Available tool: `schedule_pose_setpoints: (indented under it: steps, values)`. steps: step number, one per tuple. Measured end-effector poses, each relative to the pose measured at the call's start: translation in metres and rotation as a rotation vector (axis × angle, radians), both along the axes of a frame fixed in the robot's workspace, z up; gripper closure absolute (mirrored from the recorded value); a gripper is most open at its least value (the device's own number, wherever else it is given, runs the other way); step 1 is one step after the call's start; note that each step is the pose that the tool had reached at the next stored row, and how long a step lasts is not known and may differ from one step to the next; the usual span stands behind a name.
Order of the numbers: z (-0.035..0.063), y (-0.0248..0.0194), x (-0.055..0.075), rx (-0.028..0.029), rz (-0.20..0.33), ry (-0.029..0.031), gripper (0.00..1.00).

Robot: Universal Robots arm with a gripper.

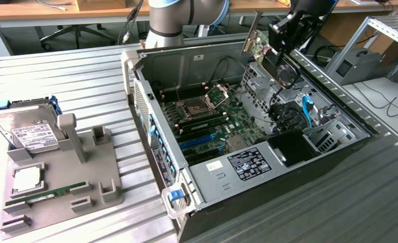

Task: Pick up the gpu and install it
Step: 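Insert the gpu into the slot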

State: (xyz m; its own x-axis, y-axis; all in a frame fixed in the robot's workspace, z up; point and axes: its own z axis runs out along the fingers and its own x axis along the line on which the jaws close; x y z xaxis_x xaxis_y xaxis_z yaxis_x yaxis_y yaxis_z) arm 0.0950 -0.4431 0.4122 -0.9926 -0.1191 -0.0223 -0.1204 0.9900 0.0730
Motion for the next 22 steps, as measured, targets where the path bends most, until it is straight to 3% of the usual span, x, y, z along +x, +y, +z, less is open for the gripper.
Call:
schedule_pose_setpoints:
  steps: [22]
  values:
    - [0.0, 0.0, 0.0, -0.0001, 0.343, 0.0, 0.73]
